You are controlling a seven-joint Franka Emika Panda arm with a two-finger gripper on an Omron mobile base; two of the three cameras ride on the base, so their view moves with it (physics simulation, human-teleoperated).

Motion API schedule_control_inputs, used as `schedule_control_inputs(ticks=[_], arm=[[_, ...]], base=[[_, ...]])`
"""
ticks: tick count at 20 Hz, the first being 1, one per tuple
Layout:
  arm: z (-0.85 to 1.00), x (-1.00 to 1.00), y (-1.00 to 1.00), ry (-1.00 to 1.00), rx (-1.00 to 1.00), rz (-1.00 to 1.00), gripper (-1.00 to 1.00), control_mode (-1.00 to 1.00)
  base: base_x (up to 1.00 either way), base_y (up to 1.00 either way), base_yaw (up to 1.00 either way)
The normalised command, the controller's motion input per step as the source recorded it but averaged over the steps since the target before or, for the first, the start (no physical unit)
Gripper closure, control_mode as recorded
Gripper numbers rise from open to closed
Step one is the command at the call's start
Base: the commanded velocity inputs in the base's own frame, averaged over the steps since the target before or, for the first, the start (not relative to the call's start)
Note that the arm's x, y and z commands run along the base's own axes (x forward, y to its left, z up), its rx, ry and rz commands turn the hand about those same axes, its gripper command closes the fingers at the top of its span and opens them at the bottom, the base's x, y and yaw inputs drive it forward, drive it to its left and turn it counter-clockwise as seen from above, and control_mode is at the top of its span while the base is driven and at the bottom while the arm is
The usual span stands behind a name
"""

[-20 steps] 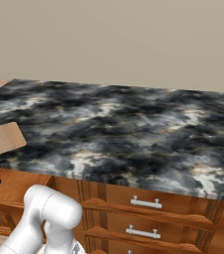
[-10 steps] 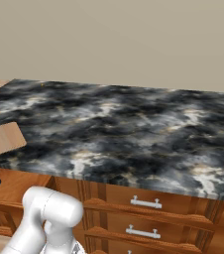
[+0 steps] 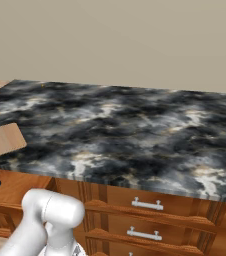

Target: Open the drawer on the left and place the cutting tools on the cutting board.

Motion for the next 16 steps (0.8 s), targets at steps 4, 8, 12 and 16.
schedule_control_inputs(ticks=[4, 8, 12, 16], arm=[[0.56, 0.43, -0.66, 0.47, 0.18, -0.39, -1.0, -1.0], [0.43, 0.56, -0.62, 0.4, 0.16, -0.36, -1.0, -1.0], [0.02, 0.53, -0.47, 0.31, 0.06, -0.33, -1.0, -1.0], [-0.12, 0.42, -0.36, 0.23, 0.02, -0.29, -1.0, -1.0]], base=[[0.0, 0.0, 0.0], [0.0, 0.0, 0.0], [0.0, 0.0, 0.0], [0.0, 0.0, 0.0]])
